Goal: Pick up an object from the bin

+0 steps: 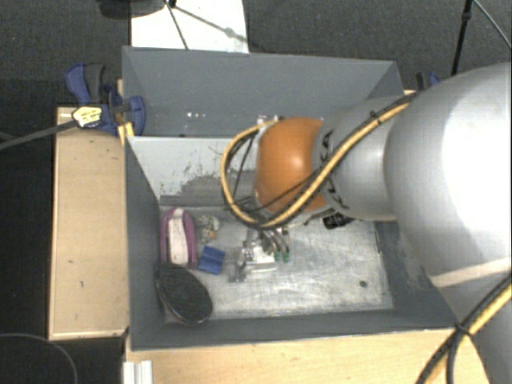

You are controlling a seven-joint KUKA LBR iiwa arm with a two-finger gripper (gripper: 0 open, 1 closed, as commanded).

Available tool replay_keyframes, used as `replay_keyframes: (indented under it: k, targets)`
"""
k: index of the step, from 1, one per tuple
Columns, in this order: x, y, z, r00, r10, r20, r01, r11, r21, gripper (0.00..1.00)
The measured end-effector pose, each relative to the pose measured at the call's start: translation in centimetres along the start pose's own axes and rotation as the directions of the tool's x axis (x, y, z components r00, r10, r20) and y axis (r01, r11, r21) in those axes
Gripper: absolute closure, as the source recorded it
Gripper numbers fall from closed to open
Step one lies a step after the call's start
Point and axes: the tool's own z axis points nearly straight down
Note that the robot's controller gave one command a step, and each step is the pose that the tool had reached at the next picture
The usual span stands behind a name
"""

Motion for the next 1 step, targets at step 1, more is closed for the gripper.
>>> replay_keyframes:
  k: [1]
  targets:
    - [0.05, -1.24, 0.03, 0.984, 0.176, -0.004, -0.176, 0.984, 0.003, 0.00]
